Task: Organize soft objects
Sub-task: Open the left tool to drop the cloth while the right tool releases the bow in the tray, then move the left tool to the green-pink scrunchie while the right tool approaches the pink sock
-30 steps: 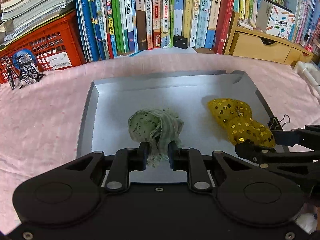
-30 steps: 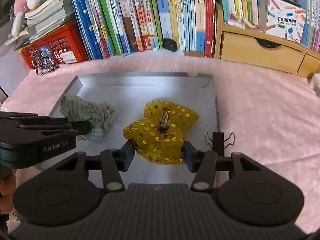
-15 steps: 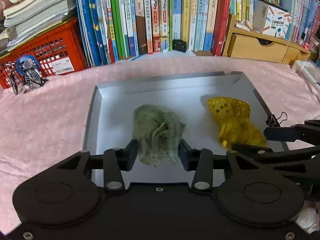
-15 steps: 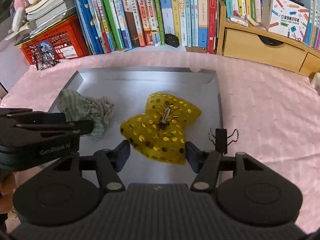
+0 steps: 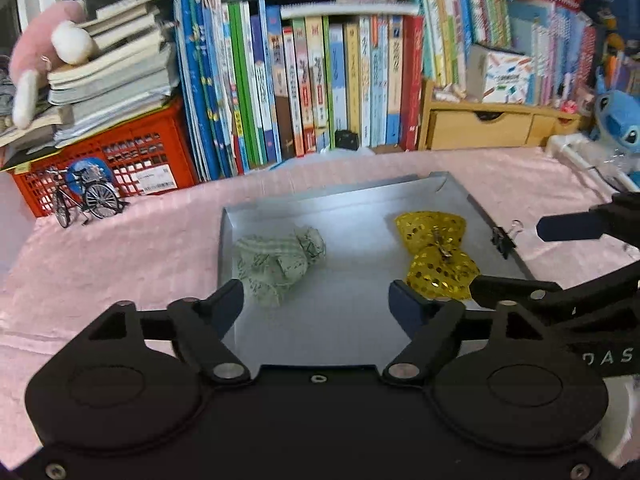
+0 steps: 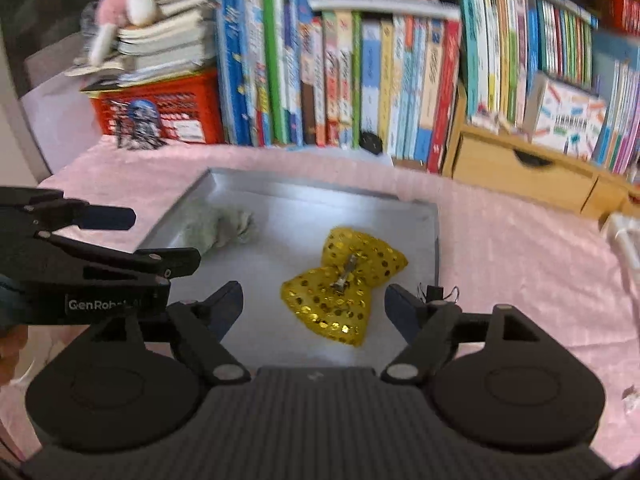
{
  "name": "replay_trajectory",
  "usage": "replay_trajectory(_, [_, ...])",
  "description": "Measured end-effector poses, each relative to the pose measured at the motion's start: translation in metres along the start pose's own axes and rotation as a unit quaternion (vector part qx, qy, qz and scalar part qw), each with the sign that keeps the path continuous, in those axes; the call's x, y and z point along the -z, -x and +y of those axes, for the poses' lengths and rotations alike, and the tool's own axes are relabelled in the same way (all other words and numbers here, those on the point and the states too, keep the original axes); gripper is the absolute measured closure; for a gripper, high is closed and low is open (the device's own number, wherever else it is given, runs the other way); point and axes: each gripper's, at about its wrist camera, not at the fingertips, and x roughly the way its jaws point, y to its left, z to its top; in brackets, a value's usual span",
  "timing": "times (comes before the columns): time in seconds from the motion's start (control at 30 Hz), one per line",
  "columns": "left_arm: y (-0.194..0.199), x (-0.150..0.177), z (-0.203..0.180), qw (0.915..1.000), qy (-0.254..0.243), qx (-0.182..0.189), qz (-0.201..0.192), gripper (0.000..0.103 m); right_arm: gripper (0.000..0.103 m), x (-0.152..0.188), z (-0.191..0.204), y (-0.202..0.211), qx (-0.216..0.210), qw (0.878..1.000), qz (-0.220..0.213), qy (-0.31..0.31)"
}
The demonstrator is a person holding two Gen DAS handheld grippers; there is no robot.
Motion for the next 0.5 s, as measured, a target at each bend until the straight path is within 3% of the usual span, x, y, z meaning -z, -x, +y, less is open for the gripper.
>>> replay_trajectory(0.2, [0.05, 0.022, 0.015, 0.999, 0.013, 0.028, -0.031, 0.019, 0.014, 0.014, 0.019, 0.039, -0.015, 0.999, -0.043, 0.027])
replay_trajectory(0.5, [0.115, 0.07, 0.044, 0.9957, 0.03, 0.03, -0.082, 0.011, 0.009, 0.041, 0.055, 0.086, -0.043, 0.992, -0.096, 0.07])
